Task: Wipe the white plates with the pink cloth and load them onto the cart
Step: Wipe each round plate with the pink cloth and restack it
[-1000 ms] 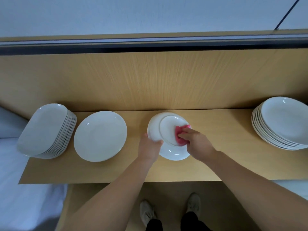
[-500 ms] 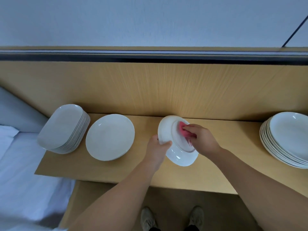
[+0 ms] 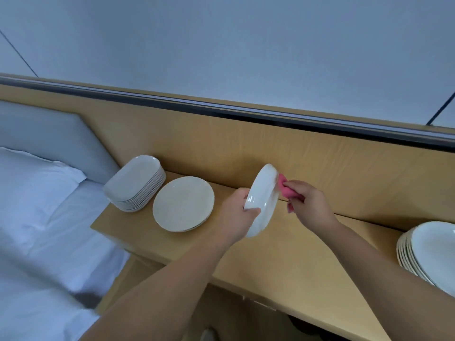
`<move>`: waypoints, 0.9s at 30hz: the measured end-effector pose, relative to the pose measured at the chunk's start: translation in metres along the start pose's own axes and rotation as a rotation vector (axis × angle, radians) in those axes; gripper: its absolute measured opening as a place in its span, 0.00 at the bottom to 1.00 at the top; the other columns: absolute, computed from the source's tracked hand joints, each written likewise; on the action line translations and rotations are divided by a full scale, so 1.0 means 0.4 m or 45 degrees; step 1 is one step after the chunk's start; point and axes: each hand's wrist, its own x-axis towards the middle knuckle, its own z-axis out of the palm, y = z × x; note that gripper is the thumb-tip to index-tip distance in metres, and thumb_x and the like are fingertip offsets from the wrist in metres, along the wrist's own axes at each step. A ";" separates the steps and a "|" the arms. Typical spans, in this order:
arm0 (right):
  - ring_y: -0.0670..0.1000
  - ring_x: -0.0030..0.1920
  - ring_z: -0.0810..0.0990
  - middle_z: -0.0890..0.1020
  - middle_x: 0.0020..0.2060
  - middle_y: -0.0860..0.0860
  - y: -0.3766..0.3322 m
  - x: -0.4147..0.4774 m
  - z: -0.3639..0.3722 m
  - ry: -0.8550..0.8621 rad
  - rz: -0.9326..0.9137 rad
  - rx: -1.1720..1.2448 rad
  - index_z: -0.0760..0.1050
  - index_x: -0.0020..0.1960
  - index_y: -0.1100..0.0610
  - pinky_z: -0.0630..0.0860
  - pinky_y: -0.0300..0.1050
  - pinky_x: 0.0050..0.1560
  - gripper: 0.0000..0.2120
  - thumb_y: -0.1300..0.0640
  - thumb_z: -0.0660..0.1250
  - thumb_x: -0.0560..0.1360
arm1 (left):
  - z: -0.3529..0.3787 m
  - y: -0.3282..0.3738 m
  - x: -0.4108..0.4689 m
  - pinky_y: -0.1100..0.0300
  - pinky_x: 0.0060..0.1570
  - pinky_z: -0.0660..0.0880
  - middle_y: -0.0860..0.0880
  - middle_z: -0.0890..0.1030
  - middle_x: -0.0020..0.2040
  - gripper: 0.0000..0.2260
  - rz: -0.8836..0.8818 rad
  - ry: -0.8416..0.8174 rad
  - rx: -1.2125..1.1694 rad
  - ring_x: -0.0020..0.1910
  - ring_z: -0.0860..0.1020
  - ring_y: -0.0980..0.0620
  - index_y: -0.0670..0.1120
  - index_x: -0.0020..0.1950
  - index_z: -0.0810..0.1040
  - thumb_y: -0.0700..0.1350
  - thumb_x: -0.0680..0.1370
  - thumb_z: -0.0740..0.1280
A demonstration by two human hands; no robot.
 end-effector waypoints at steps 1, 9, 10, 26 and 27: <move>0.51 0.33 0.78 0.79 0.53 0.44 -0.009 0.007 0.003 -0.012 0.000 0.024 0.80 0.59 0.50 0.74 0.42 0.33 0.25 0.73 0.56 0.75 | -0.013 0.003 -0.007 0.54 0.47 0.77 0.54 0.79 0.50 0.13 0.047 0.030 0.091 0.49 0.78 0.54 0.51 0.59 0.74 0.42 0.76 0.66; 0.51 0.31 0.78 0.78 0.57 0.48 -0.062 0.034 0.072 -0.093 -0.041 0.113 0.79 0.61 0.54 0.71 0.34 0.32 0.25 0.76 0.56 0.74 | -0.120 -0.080 -0.036 0.52 0.54 0.77 0.47 0.79 0.60 0.18 0.121 0.187 0.707 0.55 0.78 0.46 0.50 0.71 0.67 0.45 0.81 0.61; 0.51 0.31 0.78 0.78 0.56 0.47 -0.067 0.033 0.085 -0.099 -0.044 0.107 0.79 0.61 0.53 0.71 0.34 0.32 0.26 0.76 0.56 0.74 | -0.134 -0.094 -0.036 0.52 0.55 0.77 0.46 0.79 0.60 0.18 0.116 0.187 0.754 0.56 0.78 0.46 0.50 0.72 0.66 0.45 0.81 0.61; 0.55 0.33 0.78 0.78 0.54 0.43 -0.098 0.048 0.240 -0.088 0.064 0.029 0.79 0.62 0.54 0.72 0.36 0.33 0.25 0.75 0.57 0.75 | -0.270 -0.305 0.029 0.53 0.52 0.76 0.48 0.78 0.57 0.20 0.060 -0.114 1.060 0.53 0.77 0.47 0.54 0.71 0.64 0.39 0.81 0.57; 0.56 0.33 0.79 0.78 0.53 0.42 -0.098 0.048 0.244 -0.082 0.068 0.015 0.79 0.61 0.54 0.72 0.37 0.33 0.24 0.75 0.57 0.75 | -0.271 -0.315 0.036 0.53 0.53 0.76 0.48 0.78 0.58 0.21 0.064 -0.133 1.072 0.54 0.77 0.47 0.54 0.72 0.64 0.38 0.81 0.57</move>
